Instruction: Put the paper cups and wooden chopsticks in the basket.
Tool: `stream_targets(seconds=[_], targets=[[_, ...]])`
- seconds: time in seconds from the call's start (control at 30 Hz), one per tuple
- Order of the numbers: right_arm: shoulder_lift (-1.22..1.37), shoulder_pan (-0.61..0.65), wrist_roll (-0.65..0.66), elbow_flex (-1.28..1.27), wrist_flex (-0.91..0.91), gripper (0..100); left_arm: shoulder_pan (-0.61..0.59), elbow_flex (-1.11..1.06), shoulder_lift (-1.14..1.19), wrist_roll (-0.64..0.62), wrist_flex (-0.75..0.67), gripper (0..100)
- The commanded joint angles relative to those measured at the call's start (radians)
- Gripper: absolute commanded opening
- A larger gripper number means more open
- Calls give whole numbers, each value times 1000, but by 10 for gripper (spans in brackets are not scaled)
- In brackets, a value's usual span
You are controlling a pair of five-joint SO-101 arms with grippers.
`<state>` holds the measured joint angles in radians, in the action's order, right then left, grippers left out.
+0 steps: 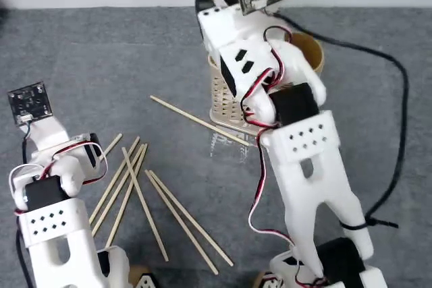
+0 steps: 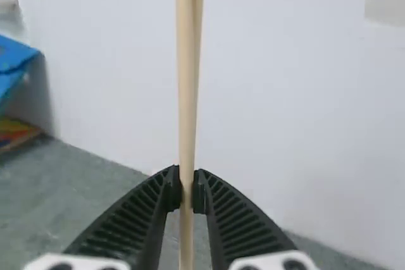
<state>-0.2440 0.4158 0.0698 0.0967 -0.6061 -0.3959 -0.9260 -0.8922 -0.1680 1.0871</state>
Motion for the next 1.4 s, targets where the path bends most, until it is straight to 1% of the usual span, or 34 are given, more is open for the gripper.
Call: stream_targets(seconds=[0.0, 0.07, 0.13, 0.27, 0.33, 0.4, 0.5, 0.57, 0.7, 0.8, 0.87, 0.9, 0.97, 1.03, 1.1, 1.2, 1.27, 1.37], targets=[[-12, -65, -6, -150, 194, 9, -2, 5, -26, 2, -28, 174], [-12, -91, -6, -239, 277, 9, -2, 5, -26, 2, -28, 174], [-12, -104, -6, -302, 314, 9, -2, 5, -26, 2, -28, 174], [-4, -102, -5, -361, 278, 11, 0, 5, -26, 2, -28, 174], [-2, -96, 18, -361, 211, 26, 2, 5, -26, 2, -26, 174], [-12, -88, 44, -359, 165, 74, 3, 5, -26, 2, -23, 174], [-44, -82, 44, -359, 124, 151, 3, 5, -26, 2, -23, 174], [-93, -79, 44, -359, 79, 178, 3, 5, -26, 2, -23, 175], [-239, -47, 44, -361, -45, 163, 3, 5, -26, 3, -23, 175], [-335, -16, 44, -365, -211, 98, -2, 12, -26, 12, -21, 175], [-380, 8, 44, -367, -341, 20, -2, 12, -21, 71, -20, 174], [-392, 16, 43, -368, -407, 1, 2, 13, -20, 110, -11, 174], [-401, 24, 41, -393, -519, 24, 6, 16, -20, 170, 18, 174], [-401, 30, 41, -446, -578, 6, 21, 25, -17, 229, 46, 174], [-401, 33, 41, -540, -579, 10, 37, 36, -17, 293, 87, 174], [-401, 35, 38, -683, -535, 9, 52, 74, -17, 344, 169, 174], [-404, 35, 5, -770, -484, 9, 52, 105, -15, 368, 224, 173], [-403, 35, -46, -878, -398, 9, 64, 166, 38, 454, 311, 173]])
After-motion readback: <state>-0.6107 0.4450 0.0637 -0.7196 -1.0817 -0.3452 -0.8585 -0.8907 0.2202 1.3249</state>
